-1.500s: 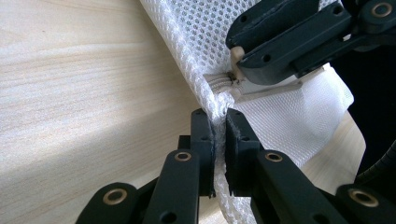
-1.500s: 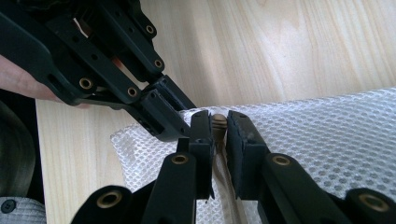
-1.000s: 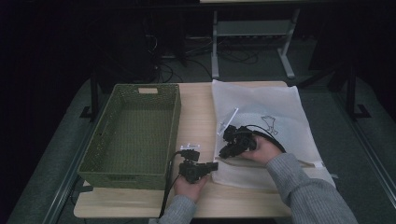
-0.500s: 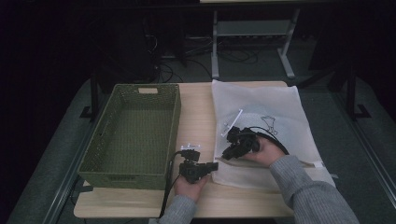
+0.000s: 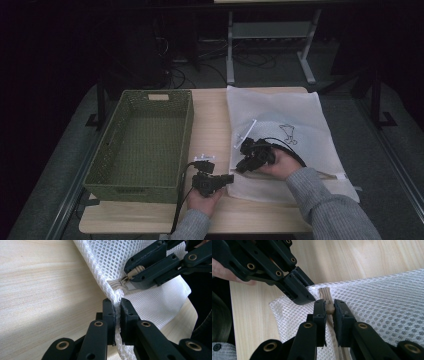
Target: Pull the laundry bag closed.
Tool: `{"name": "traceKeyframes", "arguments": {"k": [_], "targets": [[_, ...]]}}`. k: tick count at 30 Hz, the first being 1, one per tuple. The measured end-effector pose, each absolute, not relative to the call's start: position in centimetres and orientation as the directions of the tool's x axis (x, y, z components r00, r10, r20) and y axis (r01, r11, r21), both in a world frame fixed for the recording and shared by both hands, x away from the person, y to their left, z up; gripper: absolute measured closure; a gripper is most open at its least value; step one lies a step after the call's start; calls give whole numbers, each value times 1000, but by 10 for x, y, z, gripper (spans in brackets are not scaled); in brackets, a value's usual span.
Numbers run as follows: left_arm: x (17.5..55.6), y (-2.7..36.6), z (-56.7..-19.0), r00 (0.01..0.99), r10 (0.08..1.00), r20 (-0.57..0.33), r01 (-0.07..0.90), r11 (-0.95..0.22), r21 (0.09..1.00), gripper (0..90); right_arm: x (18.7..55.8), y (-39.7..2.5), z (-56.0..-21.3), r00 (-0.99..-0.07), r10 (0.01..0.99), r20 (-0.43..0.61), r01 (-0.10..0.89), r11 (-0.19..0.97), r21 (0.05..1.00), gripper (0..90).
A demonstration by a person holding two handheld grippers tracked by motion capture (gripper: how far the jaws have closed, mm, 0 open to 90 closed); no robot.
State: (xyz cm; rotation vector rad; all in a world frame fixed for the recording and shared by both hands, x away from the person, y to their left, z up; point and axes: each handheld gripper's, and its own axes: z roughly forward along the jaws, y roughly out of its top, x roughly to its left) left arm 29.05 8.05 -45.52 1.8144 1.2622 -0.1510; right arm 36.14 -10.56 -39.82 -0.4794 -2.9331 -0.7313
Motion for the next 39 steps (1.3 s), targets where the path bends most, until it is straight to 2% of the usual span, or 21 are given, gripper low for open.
{"name": "traceKeyframes", "arguments": {"k": [6,12,14,19,21,39], "targets": [[291,81,-455,473,688,-550,802,-78,592,823,360,-107,-397,-950,271,155,312,838,448,803],[296,82,-450,462,675,-575,809,-56,585,725,358,-108,-393,-951,267,155,308,831,462,806],[297,81,-449,460,677,-575,810,-53,584,729,358,-109,-393,-953,264,150,304,831,466,806],[299,82,-447,464,669,-581,809,-52,586,826,356,-112,-390,-955,264,136,296,830,472,808],[298,82,-446,466,672,-576,806,-53,590,840,354,-113,-389,-957,261,125,288,833,472,809],[292,83,-435,473,685,-554,779,-32,626,857,347,-133,-383,-955,276,112,294,818,494,812]]}}
